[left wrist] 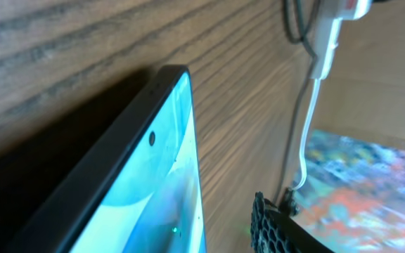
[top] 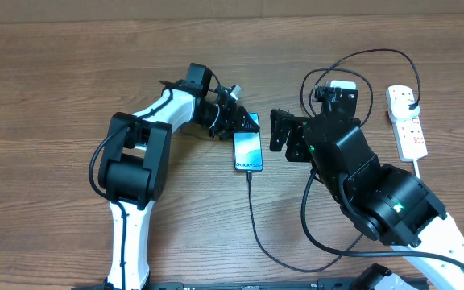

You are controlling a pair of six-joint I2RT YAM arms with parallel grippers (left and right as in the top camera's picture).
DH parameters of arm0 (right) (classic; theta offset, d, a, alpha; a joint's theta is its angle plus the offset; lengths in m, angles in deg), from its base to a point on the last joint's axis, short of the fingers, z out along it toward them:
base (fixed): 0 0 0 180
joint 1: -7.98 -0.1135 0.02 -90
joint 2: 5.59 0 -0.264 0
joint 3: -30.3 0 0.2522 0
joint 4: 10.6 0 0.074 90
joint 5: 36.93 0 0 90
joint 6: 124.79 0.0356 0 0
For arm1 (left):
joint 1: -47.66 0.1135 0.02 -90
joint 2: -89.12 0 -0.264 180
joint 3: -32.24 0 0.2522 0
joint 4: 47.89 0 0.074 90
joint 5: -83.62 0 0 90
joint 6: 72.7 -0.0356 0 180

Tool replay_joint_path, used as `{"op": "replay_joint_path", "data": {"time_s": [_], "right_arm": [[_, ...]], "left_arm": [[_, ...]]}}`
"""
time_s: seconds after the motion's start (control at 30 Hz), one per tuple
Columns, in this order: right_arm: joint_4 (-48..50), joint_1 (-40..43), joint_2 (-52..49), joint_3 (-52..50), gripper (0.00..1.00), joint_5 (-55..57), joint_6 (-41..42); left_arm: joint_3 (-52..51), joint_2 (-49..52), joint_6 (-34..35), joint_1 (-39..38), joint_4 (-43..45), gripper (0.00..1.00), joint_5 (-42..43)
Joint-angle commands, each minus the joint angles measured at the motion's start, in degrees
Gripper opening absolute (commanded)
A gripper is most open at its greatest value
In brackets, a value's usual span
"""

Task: Plug charger to phone and switch on socket
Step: 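Lay the phone screen-up on the table with the left gripper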

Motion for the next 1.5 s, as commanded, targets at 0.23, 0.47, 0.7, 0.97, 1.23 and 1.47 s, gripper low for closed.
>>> {"op": "replay_joint_path", "data": {"time_s": [0.23,0.47,0.7,0.97,1.23,1.47], "right_arm": [[0.0,0.1,1.0,0.2,1.0,1.0,-0.2],[-0.9,0.1,1.0,0.2,1.0,1.0,-0.2],[-0.9,0.1,1.0,0.2,1.0,1.0,-0.2],[-0.9,0.1,1.0,0.2,1.0,1.0,-0.2],[-0.9,0.1,1.0,0.2,1.0,1.0,-0.2],[-0.9,0.1,1.0,0.2,1.0,1.0,-0.2]], "left_arm": [[4.6,1.9,-2.4,-3.0,-6.6,0.53,-21.1],[4.6,1.9,-0.7,-3.0,-9.2,0.53,-23.3],[4.6,1.9,1.8,-3.0,-12.3,0.66,-22.9],[4.6,1.9,1.9,-3.0,-12.5,0.7,-21.7],[4.6,1.9,1.9,-3.0,-13.0,0.92,-22.3],[4.6,1.9,2.1,-3.0,-13.3,0.93,-22.6]]}}
